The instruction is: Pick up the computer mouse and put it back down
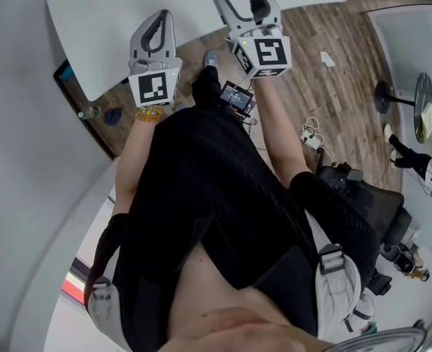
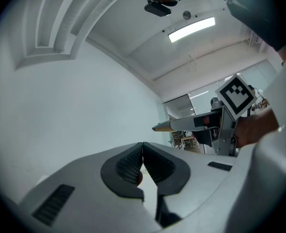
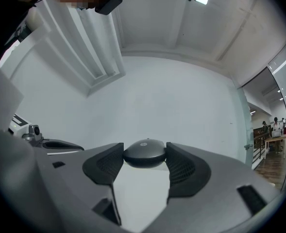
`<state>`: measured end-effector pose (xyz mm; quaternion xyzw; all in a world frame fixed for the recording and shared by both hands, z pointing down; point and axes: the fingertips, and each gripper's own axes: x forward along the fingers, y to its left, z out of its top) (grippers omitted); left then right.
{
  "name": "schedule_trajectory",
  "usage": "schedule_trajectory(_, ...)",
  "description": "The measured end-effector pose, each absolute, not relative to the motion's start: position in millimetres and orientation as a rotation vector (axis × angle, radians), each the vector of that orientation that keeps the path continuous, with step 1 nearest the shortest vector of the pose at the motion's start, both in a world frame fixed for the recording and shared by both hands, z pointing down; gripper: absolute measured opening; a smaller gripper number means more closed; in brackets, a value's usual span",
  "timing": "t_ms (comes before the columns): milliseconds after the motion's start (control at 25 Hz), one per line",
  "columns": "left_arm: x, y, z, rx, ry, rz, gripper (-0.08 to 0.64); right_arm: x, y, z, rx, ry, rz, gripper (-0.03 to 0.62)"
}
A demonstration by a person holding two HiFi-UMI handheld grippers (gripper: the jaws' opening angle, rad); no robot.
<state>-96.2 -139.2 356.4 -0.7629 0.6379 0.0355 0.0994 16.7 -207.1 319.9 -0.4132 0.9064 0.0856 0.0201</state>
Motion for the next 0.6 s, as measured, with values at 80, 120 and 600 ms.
schedule_trajectory(80,-95.8,-139.3,357.2,-2.259,1.888,0.106,0.014,16.8,-208.4,320.0,-1.284,2.813,0.26,0.281)
schedule_trajectory(120,-95.5,-139.6,357.3,-2.259,1.887,0.107,0.014,17.1,-208.9,319.9,-1.285,2.812,0.258,0.281)
schedule_trajectory(600,-100.8,-136.9,360.1,-2.257,1.903,0.108,0.014,10.5,-210.3,324.0,-1.276,2.822,0.235,0.281)
